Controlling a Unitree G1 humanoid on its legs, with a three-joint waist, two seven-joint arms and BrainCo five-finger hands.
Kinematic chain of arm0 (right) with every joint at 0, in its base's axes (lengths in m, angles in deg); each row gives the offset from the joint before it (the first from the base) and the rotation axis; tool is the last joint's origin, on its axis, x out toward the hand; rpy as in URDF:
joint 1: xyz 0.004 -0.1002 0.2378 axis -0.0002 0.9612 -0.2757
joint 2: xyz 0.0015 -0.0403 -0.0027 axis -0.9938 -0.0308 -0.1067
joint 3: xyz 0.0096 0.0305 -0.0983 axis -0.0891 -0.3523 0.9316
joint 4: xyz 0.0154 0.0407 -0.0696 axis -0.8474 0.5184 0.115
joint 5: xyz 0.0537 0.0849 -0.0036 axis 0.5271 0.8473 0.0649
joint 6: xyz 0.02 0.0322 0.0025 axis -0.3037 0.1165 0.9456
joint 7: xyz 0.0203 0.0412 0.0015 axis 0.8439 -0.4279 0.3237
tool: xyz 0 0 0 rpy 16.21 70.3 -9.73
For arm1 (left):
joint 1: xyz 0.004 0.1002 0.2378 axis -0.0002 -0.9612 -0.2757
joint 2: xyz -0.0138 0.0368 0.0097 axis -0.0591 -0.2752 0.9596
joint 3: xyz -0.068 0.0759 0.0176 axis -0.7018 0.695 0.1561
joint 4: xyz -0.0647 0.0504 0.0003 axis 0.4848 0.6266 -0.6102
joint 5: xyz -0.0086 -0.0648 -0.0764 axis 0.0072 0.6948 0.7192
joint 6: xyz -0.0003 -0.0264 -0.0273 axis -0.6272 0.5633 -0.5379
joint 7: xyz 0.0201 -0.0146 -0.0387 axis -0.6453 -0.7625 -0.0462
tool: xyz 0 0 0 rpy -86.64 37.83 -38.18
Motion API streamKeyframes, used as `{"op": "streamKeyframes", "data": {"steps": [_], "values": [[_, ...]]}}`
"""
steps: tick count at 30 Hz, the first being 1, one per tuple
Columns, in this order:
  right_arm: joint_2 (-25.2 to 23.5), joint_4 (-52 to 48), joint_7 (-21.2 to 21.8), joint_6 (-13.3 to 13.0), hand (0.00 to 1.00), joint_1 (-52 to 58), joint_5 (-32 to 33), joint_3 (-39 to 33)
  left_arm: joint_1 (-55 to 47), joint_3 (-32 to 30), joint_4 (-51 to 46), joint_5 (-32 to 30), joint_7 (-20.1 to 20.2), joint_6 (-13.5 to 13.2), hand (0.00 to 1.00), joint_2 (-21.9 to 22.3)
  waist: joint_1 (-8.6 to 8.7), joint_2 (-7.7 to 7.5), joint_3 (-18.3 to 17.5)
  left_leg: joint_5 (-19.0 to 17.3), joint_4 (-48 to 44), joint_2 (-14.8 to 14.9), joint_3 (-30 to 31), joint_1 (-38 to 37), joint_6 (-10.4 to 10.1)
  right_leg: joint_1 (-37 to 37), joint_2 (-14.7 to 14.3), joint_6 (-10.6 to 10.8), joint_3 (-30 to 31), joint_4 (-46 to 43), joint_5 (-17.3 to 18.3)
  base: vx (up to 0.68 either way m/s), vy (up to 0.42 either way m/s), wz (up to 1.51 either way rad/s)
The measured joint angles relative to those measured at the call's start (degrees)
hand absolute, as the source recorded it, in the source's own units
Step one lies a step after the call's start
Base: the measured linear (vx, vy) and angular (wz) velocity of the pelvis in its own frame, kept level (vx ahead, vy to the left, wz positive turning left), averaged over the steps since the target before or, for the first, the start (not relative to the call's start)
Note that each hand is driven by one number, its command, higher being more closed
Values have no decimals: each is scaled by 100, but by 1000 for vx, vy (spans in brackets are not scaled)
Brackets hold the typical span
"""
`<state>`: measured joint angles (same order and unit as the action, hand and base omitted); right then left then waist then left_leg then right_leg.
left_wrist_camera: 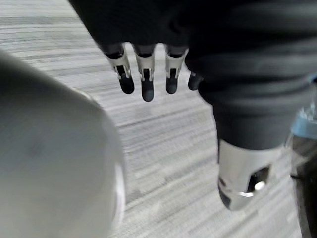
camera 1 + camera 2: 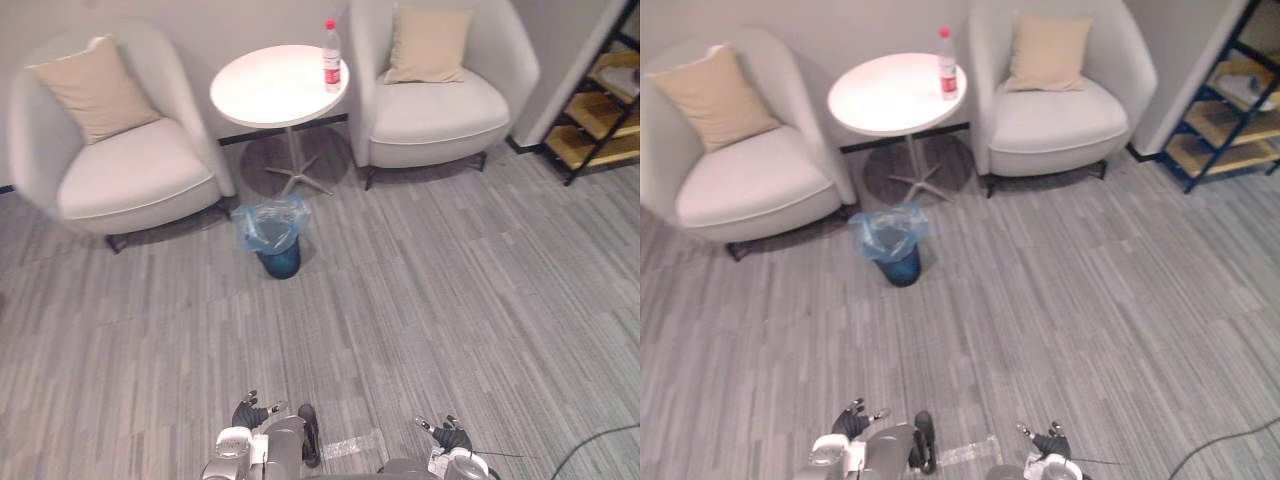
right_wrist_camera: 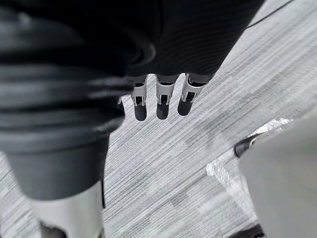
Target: Gather rubbish on tea table into small bin, then transfer packed bag to large trash can.
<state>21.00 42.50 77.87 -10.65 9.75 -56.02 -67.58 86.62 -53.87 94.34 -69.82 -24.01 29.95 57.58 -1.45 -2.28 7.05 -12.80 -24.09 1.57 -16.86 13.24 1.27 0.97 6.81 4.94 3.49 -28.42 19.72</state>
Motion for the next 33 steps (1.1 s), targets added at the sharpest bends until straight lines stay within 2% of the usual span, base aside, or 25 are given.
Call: {"op": "streamKeyframes", "data": {"steps": [1,2,3,4,6,9,10,12,13,14,15,16,17,18,20,21,23,25,26,27,28,29,30,31,33], "values": [[5,-10,4,1,0,2,-2,-1,6,66,-2,1,0,5,0,3,12,-5,1,-35,46,-15,-9,-85,36,133,31,103,-28,-354,-79,436,218,-47],[33,-86,33,-4,0,10,-29,-17,31,200,28,-1,14,14,0,45,66,41,26,-153,215,-42,-16,-435,37,607,159,247,-296,-1480,-169,410,183,-26],[51,-97,53,2,0,-9,-61,-12,58,277,118,3,13,15,0,88,77,64,36,-174,426,-58,-81,-781,30,863,278,139,-603,-2051,-105,329,140,-23],[54,-102,56,4,0,-7,-102,-8,47,315,119,5,13,15,0,95,77,95,56,-174,514,-61,-112,-899,30,935,325,86,-724,-2140,-73,322,77,-21],[67,-196,75,-4,0,-13,-204,14,45,318,140,52,14,12,0,135,114,120,50,-172,913,-18,-147,-1436,25,1295,465,-96,-1485,-1938,35,327,35,-10],[92,-181,96,-2,0,-74,-206,8,148,322,229,104,14,12,0,131,141,151,64,-167,1114,70,-137,-1565,-42,1639,401,-122,-1776,-1118,-20,228,-52,9],[124,-171,101,-4,0,-133,-205,9,153,328,254,104,13,11,0,122,155,183,86,-169,1192,125,-116,-1621,-112,1800,304,-166,-1802,-554,-226,262,-149,9],[148,-81,108,-7,0,-173,-203,28,145,421,402,104,13,10,0,70,187,174,86,-186,1202,128,21,-1703,-244,1748,123,-265,-1640,510,-977,312,-211,26],[184,-21,121,-24,0,-181,-176,8,155,414,496,101,18,11,0,50,237,170,80,-285,1188,138,229,-1825,-451,1666,99,-448,-1542,668,-1537,323,-244,38],[247,34,116,-37,0,-248,-198,6,156,403,541,101,12,7,0,128,250,344,99,-305,1193,275,329,-1892,-491,1594,23,-502,-1670,601,-1509,320,-243,42],[312,67,121,-37,0,-252,-196,5,163,364,542,100,14,-3,0,186,215,446,93,-268,1103,356,373,-1893,-556,1486,-6,-550,-1771,579,-1293,342,-296,32],[301,53,119,-44,0,-254,-191,-15,157,276,542,100,10,2,0,265,222,505,102,-289,570,496,485,-1683,-592,1397,-60,-612,-1851,533,-1114,270,-266,32],[290,43,118,-43,0,-256,-191,-12,161,232,535,101,11,5,0,275,221,505,124,-295,232,544,538,-1568,-601,1337,-78,-635,-1868,534,-1067,303,-321,35],[298,32,104,-34,0,-251,-189,67,146,57,382,104,15,7,0,311,210,477,175,-188,-1223,845,682,-969,-667,1078,-195,-704,-1964,593,-931,176,-195,16],[300,34,75,-34,0,-222,-175,212,104,-39,134,112,11,-2,0,308,107,433,242,-157,-2560,1236,663,-463,-650,722,-332,-836,-2028,596,-747,217,-160,-5],[257,24,59,-35,0,-221,-135,287,95,-94,27,127,2,-2,0,300,103,366,276,-165,-2868,1336,617,-216,-636,492,-355,-871,-2033,595,-587,209,-124,-11],[200,-85,40,-38,0,-215,-102,256,105,-111,-92,182,-13,-9,0,352,98,313,301,-170,-2686,1378,458,51,-621,292,-356,-839,-2020,649,-471,191,-90,-2],[190,-120,33,-36,0,-193,-75,244,104,-114,-158,213,-15,-12,0,397,99,316,298,-182,-2185,1313,288,260,-606,178,-347,-775,-2011,760,-415,173,-6,2],[183,-127,30,-36,0,-193,-74,227,108,-133,-177,217,-16,-11,0,421,81,320,299,-171,-1528,1166,179,286,-591,65,-317,-737,-1996,881,-403,249,80,-3],[177,-132,30,-36,0,-195,-73,220,112,-135,-175,217,-16,-6,0,442,63,318,300,-39,-626,872,113,265,-546,-27,-263,-680,-1930,992,-357,334,136,-4],[177,-132,29,-36,0,-197,-74,214,115,-135,-174,217,-17,-8,0,451,60,318,299,56,-336,777,119,261,-560,-44,-242,-642,-1909,1017,-350,318,144,-14],[187,-88,29,-39,0,-216,-78,197,132,-134,-153,217,-15,-15,0,466,21,317,299,671,381,498,228,180,-483,-92,-181,-504,-1809,1074,-318,404,166,-28],[173,69,42,-38,0,-235,-80,210,174,-98,-22,216,-14,-35,0,407,-79,211,226,736,639,281,145,-52,-332,-145,-92,-328,-1505,1263,-355,890,370,-63],[158,179,75,-36,0,-245,-209,175,217,-92,109,212,11,-68,0,271,-168,108,160,84,291,145,-113,-283,-135,-276,123,-125,-1091,964,-412,951,394,-55],[121,189,119,-27,0,-225,-255,112,205,28,221,210,14,-59,0,200,-143,70,125,66,552,-30,-152,-629,-101,180,367,49,-1021,-196,-383,582,230,-16]]}}
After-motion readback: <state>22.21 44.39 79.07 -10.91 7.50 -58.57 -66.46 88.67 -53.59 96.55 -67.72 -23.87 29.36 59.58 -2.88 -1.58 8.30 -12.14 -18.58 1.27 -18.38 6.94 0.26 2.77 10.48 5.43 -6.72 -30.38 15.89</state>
